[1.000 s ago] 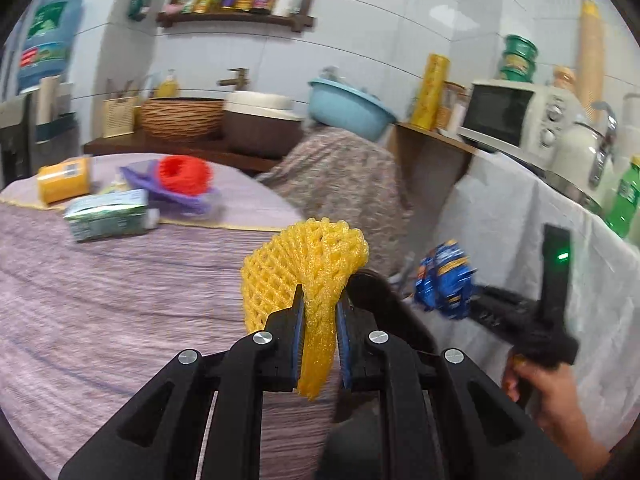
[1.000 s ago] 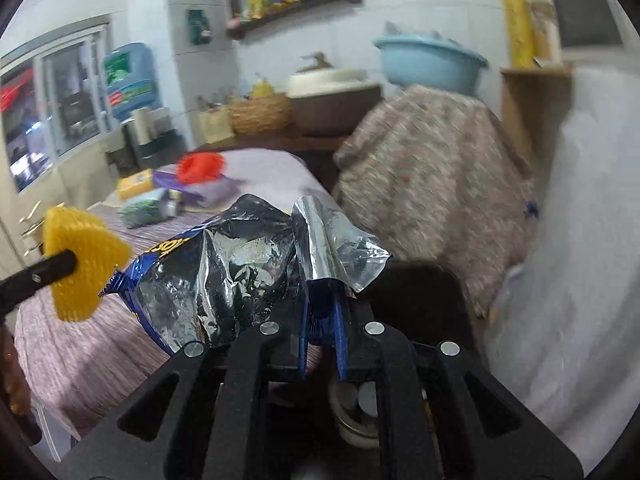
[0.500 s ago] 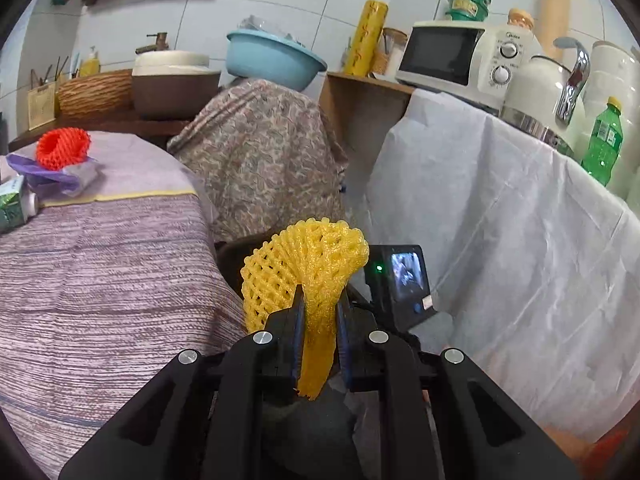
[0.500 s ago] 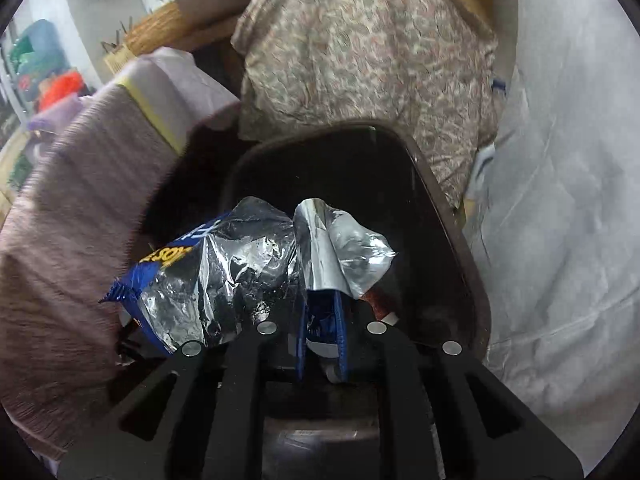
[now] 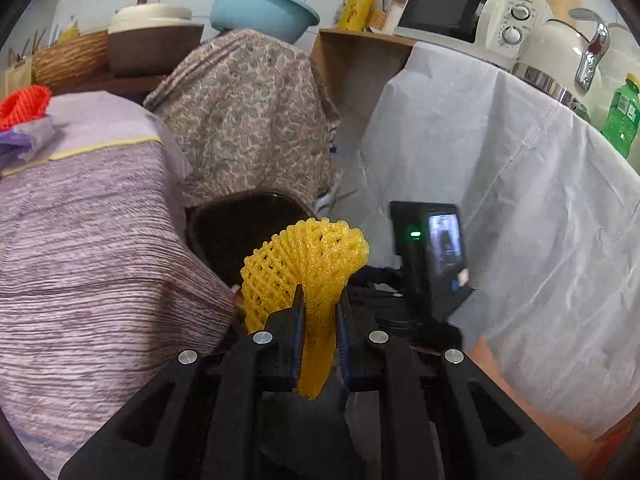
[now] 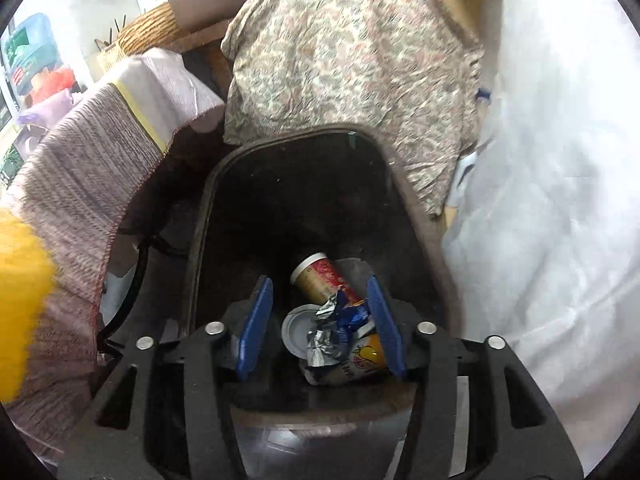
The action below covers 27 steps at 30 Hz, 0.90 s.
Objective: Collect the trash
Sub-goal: 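Drop the snack bag into the bin with the right gripper while the left drops the yellow net, then move both open grippers back over the table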
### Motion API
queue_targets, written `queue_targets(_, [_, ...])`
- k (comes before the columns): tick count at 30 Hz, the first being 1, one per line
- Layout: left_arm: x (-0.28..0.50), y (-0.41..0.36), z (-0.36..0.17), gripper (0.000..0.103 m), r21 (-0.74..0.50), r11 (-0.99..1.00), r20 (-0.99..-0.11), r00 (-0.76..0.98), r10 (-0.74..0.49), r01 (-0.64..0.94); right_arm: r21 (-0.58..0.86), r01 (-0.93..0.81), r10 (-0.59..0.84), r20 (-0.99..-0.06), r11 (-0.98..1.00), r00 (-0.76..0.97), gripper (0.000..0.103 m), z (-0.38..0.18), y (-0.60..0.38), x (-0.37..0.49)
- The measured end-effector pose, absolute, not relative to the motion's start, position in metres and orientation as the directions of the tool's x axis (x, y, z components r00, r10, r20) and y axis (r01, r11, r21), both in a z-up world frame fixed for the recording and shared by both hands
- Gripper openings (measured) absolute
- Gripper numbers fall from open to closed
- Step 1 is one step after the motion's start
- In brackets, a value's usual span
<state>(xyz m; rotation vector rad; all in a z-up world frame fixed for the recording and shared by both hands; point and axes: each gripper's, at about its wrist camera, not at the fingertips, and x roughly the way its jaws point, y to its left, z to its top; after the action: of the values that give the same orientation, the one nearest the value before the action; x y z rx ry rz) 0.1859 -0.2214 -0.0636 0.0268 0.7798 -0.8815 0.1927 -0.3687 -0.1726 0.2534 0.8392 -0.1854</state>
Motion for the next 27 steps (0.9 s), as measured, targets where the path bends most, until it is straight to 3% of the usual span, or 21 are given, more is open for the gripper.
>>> queue_targets(18, [0.252, -0.293, -0.128, 0.015, -0.300, 0.661, -0.733, 0.277, -0.621, 0.688, 0.195, 0.374, -0.167, -0.650, 0.907, 0.741, 0.065, -0.119, -0.406, 0.116])
queue_targets(20, [0.257, -0.302, -0.134, 0.021, -0.295, 0.662, -0.748, 0.264, -0.608, 0.689, 0.208, 0.371, -0.161, -0.640, 0.905, 0.751, 0.065, -0.113, -0.406, 0.115])
queue_targets(22, [0.260, -0.305, -0.137, 0.053, -0.304, 0.664, -0.751, 0.257, -0.608, 0.683, 0.196, 0.368, -0.168, -0.636, 0.909, 0.753, 0.069, -0.108, -0.404, 0.114])
queue_targets(24, [0.260, -0.306, -0.139, 0.069, -0.310, 0.666, -0.742, 0.265, -0.616, 0.678, 0.199, 0.365, -0.170, -0.625, 0.909, 0.762, 0.070, -0.102, -0.403, 0.114])
queue_targets(27, [0.257, -0.306, -0.141, 0.070, -0.315, 0.670, -0.746, 0.260, -0.613, 0.672, 0.202, 0.362, -0.173, -0.609, 0.910, 0.774, 0.071, -0.095, -0.403, 0.111])
